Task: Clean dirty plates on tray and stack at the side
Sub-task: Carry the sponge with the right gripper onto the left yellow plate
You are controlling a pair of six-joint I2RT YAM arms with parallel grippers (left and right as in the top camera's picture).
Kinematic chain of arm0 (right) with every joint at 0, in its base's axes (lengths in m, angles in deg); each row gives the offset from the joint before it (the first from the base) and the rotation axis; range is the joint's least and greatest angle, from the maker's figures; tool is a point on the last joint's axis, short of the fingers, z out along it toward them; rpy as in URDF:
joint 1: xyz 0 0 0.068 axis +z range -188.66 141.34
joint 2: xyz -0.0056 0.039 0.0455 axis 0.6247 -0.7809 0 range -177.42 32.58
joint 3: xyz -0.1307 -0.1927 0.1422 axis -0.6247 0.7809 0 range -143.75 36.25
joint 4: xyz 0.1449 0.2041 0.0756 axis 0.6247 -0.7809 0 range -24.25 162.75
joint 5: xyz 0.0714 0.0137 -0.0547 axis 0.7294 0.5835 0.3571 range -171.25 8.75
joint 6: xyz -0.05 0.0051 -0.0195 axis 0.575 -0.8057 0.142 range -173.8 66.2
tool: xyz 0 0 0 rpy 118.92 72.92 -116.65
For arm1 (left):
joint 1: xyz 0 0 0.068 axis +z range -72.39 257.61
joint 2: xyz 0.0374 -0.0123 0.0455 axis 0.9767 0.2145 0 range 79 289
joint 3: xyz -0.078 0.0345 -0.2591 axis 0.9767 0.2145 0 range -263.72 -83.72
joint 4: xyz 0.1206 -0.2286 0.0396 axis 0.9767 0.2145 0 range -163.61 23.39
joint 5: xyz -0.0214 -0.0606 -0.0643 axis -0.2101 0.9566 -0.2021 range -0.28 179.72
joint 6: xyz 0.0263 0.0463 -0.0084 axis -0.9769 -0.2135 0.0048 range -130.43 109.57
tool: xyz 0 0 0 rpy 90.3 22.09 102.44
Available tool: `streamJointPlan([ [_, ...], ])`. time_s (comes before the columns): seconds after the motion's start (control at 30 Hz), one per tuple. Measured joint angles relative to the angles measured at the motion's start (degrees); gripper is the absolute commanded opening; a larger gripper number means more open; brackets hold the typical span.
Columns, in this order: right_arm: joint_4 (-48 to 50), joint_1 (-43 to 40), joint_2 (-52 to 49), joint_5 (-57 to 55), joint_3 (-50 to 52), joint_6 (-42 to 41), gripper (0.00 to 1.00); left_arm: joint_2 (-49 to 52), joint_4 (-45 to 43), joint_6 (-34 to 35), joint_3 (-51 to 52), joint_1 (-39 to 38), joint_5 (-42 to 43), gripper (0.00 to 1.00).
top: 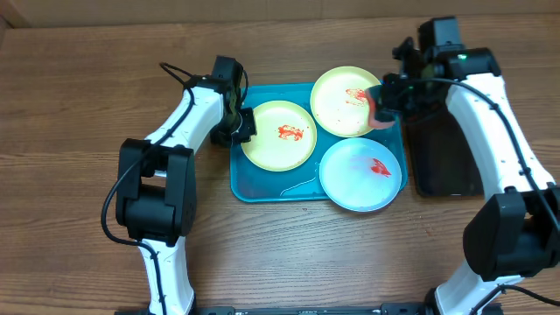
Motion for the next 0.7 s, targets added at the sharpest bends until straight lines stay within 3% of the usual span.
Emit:
streamJointPlan([
  [0.3, 3.5, 3.9, 0.0, 0.5, 0.0, -2.5, 0.04, -0.2, -0.4, 0.0, 0.3, 0.0, 0.4, 0.04],
  [0.7, 12.7, 19.3, -2.8, -4.7, 0.0, -13.0, 0.04, -0.5, -0.3, 0.0, 0.3, 0.0, 0.4, 0.04],
])
